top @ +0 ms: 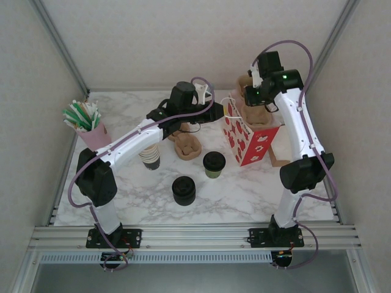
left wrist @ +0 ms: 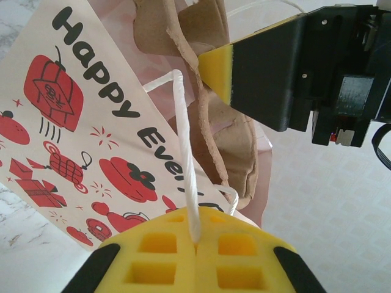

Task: Pack the takeout coffee

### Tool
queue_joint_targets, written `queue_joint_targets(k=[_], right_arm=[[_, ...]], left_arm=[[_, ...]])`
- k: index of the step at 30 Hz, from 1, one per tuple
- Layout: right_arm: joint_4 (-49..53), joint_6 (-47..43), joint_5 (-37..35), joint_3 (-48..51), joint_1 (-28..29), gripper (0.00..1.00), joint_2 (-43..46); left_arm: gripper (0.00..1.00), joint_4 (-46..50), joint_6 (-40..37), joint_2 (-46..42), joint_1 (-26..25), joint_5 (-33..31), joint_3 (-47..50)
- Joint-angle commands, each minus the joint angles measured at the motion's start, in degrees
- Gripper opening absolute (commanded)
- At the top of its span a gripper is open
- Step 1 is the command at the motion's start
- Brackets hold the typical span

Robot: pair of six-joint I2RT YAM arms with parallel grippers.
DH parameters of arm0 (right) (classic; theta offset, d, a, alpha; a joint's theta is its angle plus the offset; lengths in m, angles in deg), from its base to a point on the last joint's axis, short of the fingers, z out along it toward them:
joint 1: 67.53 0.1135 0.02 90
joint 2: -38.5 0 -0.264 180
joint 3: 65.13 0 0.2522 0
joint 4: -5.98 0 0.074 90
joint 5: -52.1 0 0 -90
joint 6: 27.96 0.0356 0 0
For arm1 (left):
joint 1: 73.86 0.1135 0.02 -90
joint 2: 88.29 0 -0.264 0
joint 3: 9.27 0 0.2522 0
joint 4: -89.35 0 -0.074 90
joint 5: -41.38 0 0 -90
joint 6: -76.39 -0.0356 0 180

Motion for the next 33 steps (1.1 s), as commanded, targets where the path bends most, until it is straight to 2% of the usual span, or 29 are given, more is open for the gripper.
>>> queue_joint_targets(k=[1,15,27,33], right_arm=[[-0.4,0.4,1.1,3.3,-0.2,0.29,2.4],[-1.3,0.5,0.8,9.8,0.0,0.29,5.7],[-0.6,0.8,-2.8,11.8,1.0,0.28,3.3],[-0.9,0.5,-2.1,12.9,1.9,0.28,4.2]], left_arm=[[0.0,0.4,-1.0,-1.9,0.6,-0.4,-0.6],[0.0,0.2,-0.8,-1.6,0.8,-0.3,-0.5],[0.0,0.2,-0.8,-1.9,0.8,-0.4,-0.3],[0.0,0.4,-0.9,-2.0,0.9,-0.4,-0.3]])
